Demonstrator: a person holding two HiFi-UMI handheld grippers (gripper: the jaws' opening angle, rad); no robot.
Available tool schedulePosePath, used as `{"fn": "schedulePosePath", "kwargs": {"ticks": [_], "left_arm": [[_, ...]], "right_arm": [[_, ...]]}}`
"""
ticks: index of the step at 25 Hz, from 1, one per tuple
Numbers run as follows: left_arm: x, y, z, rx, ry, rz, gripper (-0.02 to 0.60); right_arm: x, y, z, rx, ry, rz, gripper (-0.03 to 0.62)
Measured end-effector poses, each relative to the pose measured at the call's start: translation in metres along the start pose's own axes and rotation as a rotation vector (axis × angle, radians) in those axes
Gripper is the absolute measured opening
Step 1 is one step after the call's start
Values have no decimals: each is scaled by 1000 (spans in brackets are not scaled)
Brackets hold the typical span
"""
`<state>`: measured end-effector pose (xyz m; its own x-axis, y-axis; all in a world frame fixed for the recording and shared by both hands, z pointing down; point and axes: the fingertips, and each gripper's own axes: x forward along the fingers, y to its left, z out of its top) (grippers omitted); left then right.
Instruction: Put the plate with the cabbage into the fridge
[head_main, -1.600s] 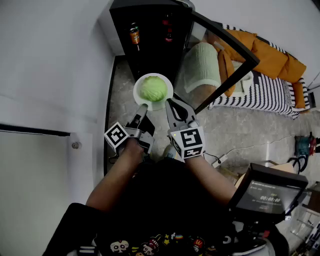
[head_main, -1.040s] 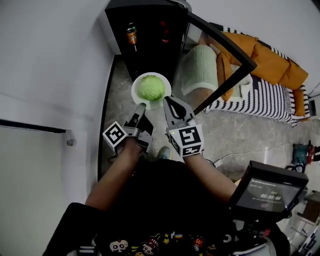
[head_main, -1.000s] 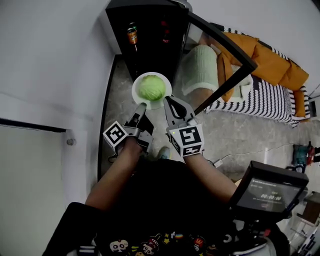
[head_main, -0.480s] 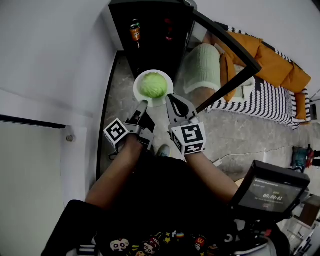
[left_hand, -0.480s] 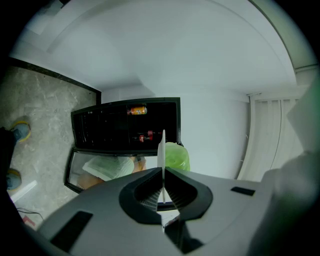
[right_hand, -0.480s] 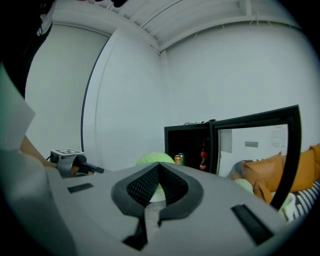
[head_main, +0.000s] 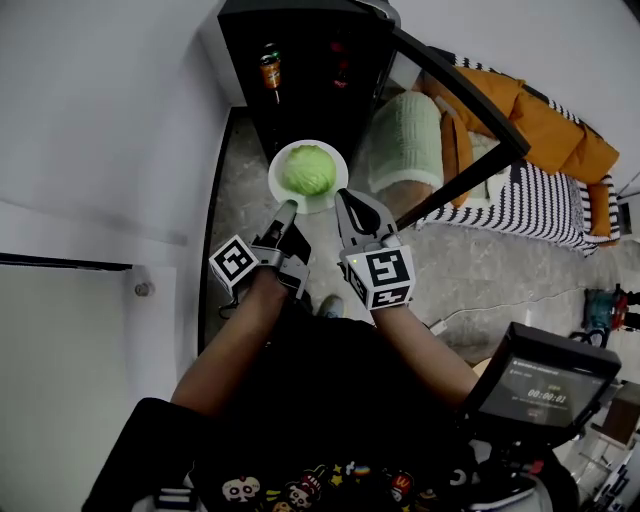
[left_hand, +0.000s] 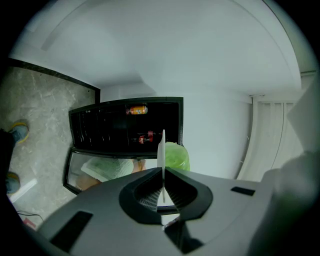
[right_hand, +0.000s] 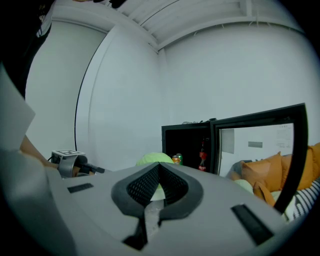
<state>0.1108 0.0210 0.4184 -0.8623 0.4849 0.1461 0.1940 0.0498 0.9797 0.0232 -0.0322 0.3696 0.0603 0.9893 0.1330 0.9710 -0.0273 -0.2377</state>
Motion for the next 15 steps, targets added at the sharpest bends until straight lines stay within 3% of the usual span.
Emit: {"fn": "schedulePosePath", "kwargs": {"ticks": [3, 7, 15], "left_arm": [[10, 0, 9, -3, 12, -5, 15], [52, 12, 57, -27, 57, -2, 15], [94, 6, 109, -35, 110, -20, 15]], "right_arm": [[10, -4, -1, 9, 16, -15, 5], [70, -16, 1, 9, 26, -59, 6], [126, -23, 15, 6, 26, -111, 6]]}}
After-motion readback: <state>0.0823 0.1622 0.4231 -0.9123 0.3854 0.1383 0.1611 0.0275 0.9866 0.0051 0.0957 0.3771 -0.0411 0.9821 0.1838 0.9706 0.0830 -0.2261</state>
